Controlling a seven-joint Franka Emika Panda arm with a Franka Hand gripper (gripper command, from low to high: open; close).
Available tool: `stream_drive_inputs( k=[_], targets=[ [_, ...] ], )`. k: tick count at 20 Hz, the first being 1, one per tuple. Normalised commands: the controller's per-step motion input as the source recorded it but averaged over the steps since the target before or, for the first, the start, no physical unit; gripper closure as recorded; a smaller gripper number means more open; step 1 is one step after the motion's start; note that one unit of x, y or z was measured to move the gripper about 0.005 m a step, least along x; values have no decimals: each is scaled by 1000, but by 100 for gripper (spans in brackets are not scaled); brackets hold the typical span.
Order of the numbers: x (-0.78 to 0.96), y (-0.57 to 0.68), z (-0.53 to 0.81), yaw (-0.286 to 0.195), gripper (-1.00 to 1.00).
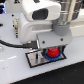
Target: Insert the blue gear onto the right peg, followed by the red gear
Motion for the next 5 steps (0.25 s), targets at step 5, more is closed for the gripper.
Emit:
stream_drive_inputs(
  k=[5],
  targets=[
    [11,71,411,0,-100]
  ],
)
